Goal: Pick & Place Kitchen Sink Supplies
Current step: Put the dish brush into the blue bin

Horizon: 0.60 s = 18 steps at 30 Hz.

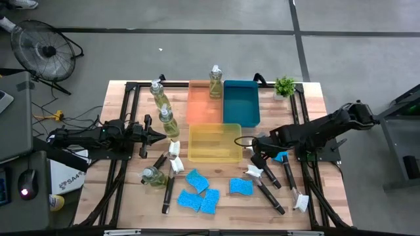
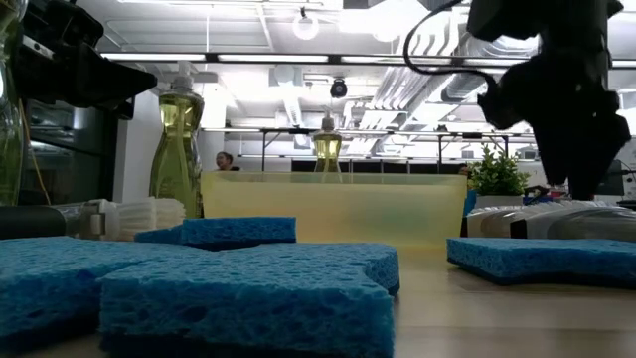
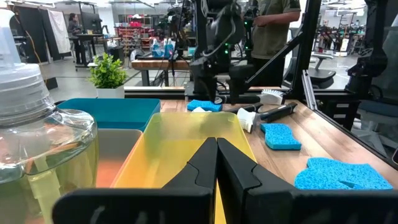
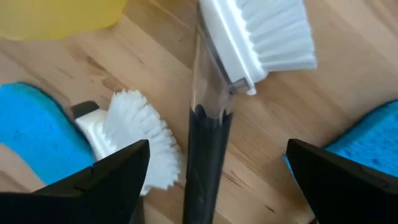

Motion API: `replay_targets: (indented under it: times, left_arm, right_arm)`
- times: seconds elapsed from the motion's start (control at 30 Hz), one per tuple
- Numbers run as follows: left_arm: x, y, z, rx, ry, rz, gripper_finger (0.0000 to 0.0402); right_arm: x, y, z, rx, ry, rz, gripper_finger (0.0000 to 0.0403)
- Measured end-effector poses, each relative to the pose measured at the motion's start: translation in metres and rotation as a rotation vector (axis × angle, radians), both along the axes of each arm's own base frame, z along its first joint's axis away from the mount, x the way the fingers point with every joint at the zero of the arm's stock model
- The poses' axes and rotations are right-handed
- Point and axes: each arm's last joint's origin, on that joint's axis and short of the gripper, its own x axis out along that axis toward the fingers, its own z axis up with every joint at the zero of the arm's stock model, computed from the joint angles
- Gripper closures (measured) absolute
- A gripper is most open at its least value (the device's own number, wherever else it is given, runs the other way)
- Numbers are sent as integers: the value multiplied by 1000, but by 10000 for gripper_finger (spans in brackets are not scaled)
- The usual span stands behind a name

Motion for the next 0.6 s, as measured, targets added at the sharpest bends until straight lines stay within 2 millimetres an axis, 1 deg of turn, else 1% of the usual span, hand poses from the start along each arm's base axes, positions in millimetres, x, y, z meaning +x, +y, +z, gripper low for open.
replay_targets:
  times: [0.13,0.33,0.43,0.6]
  left_arm:
    - [0,0,0,0,0,0,401]
    - [0,0,0,0,0,0,401]
    - [0,0,0,0,0,0,401]
    - [0,0,0,0,0,0,401]
  right_arm:
    - [4,0,-10,-17,9,-21,29]
    - [10,-6,-23,-32,58,-45,29]
    - [15,-7,-28,-31,50,-53,30]
    - [20,-11,-36,-27,59,-77,46]
